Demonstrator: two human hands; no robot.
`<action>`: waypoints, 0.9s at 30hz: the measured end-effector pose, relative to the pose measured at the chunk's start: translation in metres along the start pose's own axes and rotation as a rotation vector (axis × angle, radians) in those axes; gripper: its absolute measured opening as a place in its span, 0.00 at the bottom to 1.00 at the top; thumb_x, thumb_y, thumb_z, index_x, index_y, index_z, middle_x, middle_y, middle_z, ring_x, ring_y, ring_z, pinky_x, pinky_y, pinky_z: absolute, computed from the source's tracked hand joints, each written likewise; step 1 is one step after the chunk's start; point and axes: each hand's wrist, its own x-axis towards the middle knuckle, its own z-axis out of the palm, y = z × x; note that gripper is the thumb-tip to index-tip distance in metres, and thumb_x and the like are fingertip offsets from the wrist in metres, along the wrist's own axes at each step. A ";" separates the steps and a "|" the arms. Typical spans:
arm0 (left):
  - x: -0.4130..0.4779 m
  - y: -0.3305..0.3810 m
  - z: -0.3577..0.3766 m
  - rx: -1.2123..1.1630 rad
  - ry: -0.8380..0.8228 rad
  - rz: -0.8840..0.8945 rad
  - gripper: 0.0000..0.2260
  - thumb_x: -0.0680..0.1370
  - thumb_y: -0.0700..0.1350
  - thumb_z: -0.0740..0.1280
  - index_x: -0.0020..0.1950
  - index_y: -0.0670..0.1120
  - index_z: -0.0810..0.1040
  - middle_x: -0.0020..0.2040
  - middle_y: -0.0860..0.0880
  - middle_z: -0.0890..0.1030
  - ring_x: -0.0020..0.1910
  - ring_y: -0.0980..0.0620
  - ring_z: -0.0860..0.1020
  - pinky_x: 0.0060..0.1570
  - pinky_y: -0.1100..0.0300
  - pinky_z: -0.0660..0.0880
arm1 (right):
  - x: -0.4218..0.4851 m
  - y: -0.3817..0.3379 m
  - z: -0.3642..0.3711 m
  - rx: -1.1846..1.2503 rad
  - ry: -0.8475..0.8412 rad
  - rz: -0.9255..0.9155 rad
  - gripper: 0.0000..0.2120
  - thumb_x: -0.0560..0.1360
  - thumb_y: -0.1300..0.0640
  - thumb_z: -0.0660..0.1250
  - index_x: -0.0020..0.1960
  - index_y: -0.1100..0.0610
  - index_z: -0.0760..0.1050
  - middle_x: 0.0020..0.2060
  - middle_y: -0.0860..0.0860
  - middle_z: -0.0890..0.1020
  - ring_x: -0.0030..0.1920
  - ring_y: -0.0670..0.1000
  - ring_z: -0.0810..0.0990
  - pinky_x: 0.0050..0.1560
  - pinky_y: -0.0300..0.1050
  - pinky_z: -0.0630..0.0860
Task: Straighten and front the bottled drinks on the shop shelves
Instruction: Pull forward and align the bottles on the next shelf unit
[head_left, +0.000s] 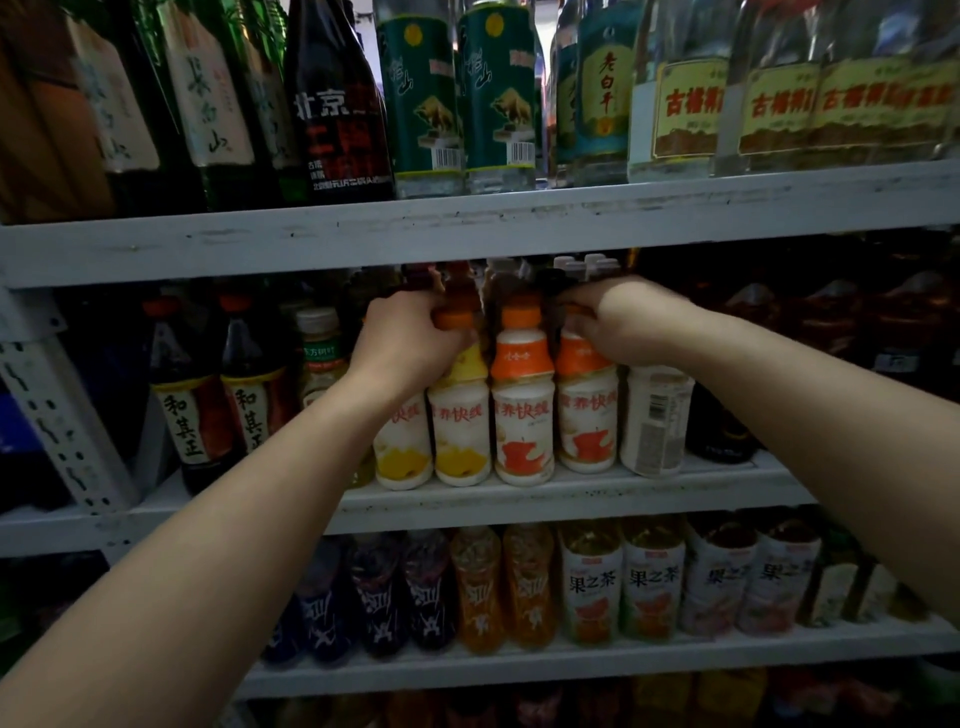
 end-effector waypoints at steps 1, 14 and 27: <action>0.000 0.000 0.000 -0.002 0.004 0.002 0.11 0.71 0.53 0.72 0.52 0.53 0.82 0.39 0.57 0.81 0.37 0.58 0.80 0.40 0.58 0.80 | -0.001 -0.002 -0.001 -0.066 0.026 0.017 0.17 0.78 0.44 0.58 0.65 0.43 0.70 0.60 0.51 0.76 0.55 0.55 0.76 0.49 0.47 0.75; 0.006 -0.007 -0.010 -0.138 -0.167 -0.013 0.12 0.74 0.47 0.72 0.57 0.51 0.82 0.40 0.52 0.84 0.31 0.57 0.82 0.34 0.57 0.82 | 0.018 -0.057 0.019 0.020 0.216 0.033 0.18 0.72 0.38 0.64 0.53 0.50 0.75 0.38 0.48 0.73 0.38 0.51 0.70 0.37 0.44 0.68; -0.003 -0.006 -0.027 -0.090 -0.140 0.012 0.14 0.73 0.52 0.70 0.57 0.55 0.79 0.45 0.54 0.83 0.36 0.58 0.82 0.36 0.57 0.81 | 0.011 -0.042 0.013 0.128 0.143 0.038 0.23 0.73 0.38 0.64 0.61 0.51 0.75 0.52 0.52 0.80 0.48 0.53 0.78 0.45 0.45 0.75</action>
